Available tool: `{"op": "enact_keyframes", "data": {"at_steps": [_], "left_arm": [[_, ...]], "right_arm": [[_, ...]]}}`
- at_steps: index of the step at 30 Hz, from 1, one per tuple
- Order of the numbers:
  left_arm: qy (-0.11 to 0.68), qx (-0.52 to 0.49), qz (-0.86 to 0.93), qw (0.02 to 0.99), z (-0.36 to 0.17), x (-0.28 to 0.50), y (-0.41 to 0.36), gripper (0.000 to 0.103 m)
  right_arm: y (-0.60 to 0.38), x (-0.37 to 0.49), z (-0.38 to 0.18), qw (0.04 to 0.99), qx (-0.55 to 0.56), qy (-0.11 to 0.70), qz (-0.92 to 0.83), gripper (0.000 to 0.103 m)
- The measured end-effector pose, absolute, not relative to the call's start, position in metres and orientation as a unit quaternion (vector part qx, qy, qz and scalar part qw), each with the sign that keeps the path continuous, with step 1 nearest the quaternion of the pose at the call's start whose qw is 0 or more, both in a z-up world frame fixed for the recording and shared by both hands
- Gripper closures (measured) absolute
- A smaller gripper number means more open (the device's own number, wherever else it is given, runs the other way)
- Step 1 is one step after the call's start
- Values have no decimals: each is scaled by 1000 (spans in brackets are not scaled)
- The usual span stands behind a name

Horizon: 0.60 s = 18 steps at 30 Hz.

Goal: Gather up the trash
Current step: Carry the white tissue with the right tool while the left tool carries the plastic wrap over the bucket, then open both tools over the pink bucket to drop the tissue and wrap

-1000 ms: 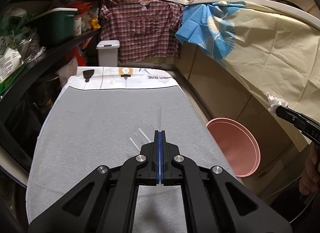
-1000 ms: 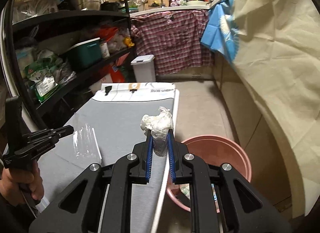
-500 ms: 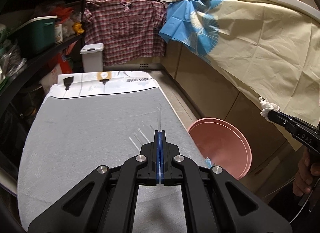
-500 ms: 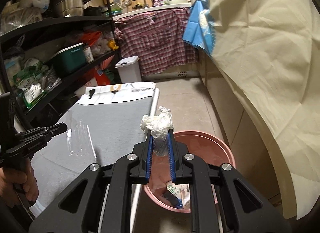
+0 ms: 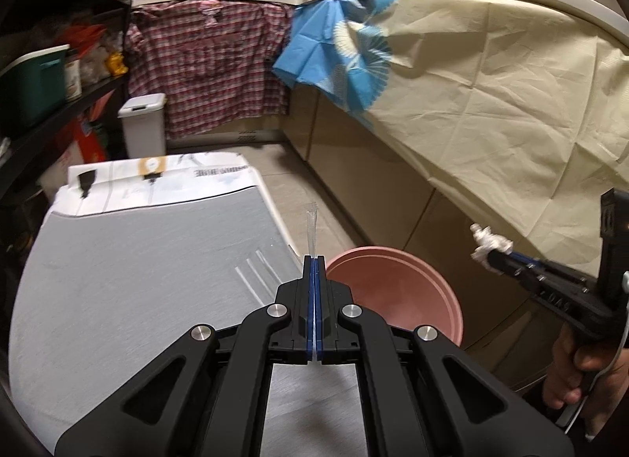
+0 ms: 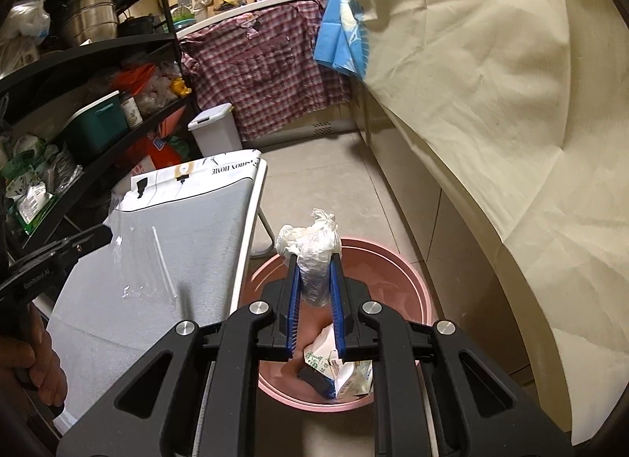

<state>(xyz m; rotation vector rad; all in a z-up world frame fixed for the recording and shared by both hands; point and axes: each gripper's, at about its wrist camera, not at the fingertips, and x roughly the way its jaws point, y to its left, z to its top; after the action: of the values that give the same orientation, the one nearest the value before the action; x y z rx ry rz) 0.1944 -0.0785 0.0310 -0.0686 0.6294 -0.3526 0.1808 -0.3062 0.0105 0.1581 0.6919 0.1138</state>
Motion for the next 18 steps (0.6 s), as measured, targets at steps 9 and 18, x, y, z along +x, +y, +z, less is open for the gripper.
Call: {"op": "enact_keyframes", "data": {"at_steps": [9,18], "left_arm": [[301,-24,-211,930,33,202,-118,103],[312,-14,-228,922,24,212,-142,103]], "right_arm": [[-312,188,2,930,86,354,42,88],[-312,196,-4,926,85,367,36,88]]}}
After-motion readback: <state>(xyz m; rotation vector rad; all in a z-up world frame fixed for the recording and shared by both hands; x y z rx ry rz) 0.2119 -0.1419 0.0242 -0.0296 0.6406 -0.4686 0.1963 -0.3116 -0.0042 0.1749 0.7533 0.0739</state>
